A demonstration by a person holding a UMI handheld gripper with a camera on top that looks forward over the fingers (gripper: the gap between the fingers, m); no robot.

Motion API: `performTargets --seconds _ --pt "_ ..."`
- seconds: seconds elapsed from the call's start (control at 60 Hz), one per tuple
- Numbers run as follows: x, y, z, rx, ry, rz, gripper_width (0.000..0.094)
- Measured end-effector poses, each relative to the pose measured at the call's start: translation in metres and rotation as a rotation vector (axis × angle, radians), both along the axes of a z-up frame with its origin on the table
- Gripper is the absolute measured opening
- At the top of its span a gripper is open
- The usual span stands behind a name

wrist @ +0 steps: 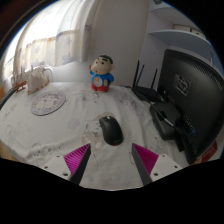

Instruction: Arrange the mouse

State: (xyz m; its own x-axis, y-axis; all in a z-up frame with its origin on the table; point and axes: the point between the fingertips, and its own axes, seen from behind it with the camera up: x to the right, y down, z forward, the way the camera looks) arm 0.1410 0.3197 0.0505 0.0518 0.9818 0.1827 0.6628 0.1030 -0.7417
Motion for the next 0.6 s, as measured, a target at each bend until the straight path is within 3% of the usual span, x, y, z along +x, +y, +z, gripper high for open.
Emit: performTargets --seconds 0.317,0.6 --pt "-0.074 0.017 -0.048 -0.045 -0.010 0.038 0.0853" --pt "-0.122 0.026 -0.062 -0.125 -0.010 0.026 0.0855"
